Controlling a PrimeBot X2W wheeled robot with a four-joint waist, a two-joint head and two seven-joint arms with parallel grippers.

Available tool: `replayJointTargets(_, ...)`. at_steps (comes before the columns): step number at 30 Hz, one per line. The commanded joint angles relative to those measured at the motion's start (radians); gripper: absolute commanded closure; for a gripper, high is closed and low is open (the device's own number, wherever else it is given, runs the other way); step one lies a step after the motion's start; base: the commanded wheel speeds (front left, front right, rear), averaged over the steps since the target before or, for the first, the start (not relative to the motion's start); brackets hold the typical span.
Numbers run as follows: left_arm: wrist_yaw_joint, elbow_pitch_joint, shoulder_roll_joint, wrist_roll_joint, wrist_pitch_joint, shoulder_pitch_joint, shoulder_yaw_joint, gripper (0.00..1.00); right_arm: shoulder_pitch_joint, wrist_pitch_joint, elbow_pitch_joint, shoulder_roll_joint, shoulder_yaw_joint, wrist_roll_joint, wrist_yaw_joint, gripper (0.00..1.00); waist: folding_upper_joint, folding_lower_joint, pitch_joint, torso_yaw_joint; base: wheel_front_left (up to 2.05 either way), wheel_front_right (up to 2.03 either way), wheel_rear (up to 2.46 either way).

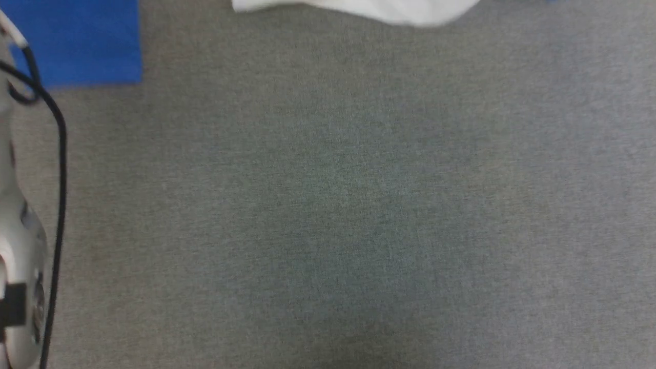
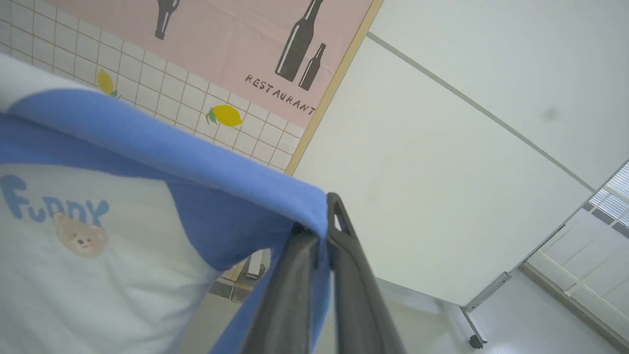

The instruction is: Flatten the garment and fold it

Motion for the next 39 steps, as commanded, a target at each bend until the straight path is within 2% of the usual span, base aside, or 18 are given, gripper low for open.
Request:
replayJointTargets(1, 0.021, 0.02, 0.006, 0.021, -0.033, -0.055, 0.015, 1.0, -0.045, -0.035, 0.027, 0.009, -0.03, -0.027, -0.002, 1.0, 0.0, -0.0003, 0.096, -0.013, 0.0, 0.0, 0.0)
replayJointTargets(6, 0.05, 0.073, -0.002, 0.059, -0.152, -0.185, 0.044, 1.0, -0.165, -0.155, 0.112, 0.058, -0.08, -0.105, -0.002, 1.0, 0.0, -0.0003, 0.128, -0.017, 0.0, 0.0, 0.0)
replayJointTargets(11, 0.056, 0.093, -0.004, 0.056, -0.244, -0.222, 0.078, 1.0, -0.208, -0.237, 0.178, 0.083, -0.095, -0.147, -0.002, 1.0, 0.0, -0.0003, 0.133, -0.014, 0.0, 0.0, 0.0)
replayJointTargets(15, 0.016, 0.17, 0.019, 0.036, -0.255, -0.099, 0.071, 1.0, -0.096, -0.29, 0.284, 0.085, -0.025, -0.102, -0.002, 1.0, 0.0, -0.0003, 0.109, 0.001, 0.0, 0.0, 0.0)
replayJointTargets(21, -0.042, 0.212, 0.029, -0.002, -0.245, 0.14, 0.045, 1.0, 0.114, -0.278, 0.317, 0.072, 0.062, 0.045, -0.002, 1.0, 0.0, -0.0003, 0.037, 0.026, 0.0, 0.0, 0.0)
replayJointTargets(27, -0.072, 0.158, 0.036, -0.051, -0.223, 0.458, 0.027, 1.0, 0.404, -0.202, 0.195, 0.019, 0.107, 0.196, -0.002, 1.0, 0.0, -0.0003, -0.079, 0.047, 0.0, 0.0, 0.0)
replayJointTargets(32, -0.062, 0.064, 0.022, -0.116, -0.195, 0.747, 0.034, 1.0, 0.69, -0.131, 0.022, -0.015, 0.088, 0.263, -0.002, 1.0, 0.0, -0.0003, -0.171, 0.061, 0.0, 0.0, 0.0)
replayJointTargets(35, -0.05, 0.001, 0.013, -0.151, -0.172, 0.913, 0.033, 1.0, 0.881, -0.083, -0.086, 0.01, 0.014, 0.298, -0.002, 1.0, 0.0, -0.0003, -0.216, 0.068, 0.0, 0.0, 0.0)
replayJointTargets(39, -0.03, -0.071, -0.003, -0.181, -0.151, 1.087, 0.024, 1.0, 1.103, -0.031, -0.22, 0.062, -0.085, 0.278, -0.002, 1.0, 0.0, -0.0003, -0.261, 0.073, 0.0, 0.0, 0.0)
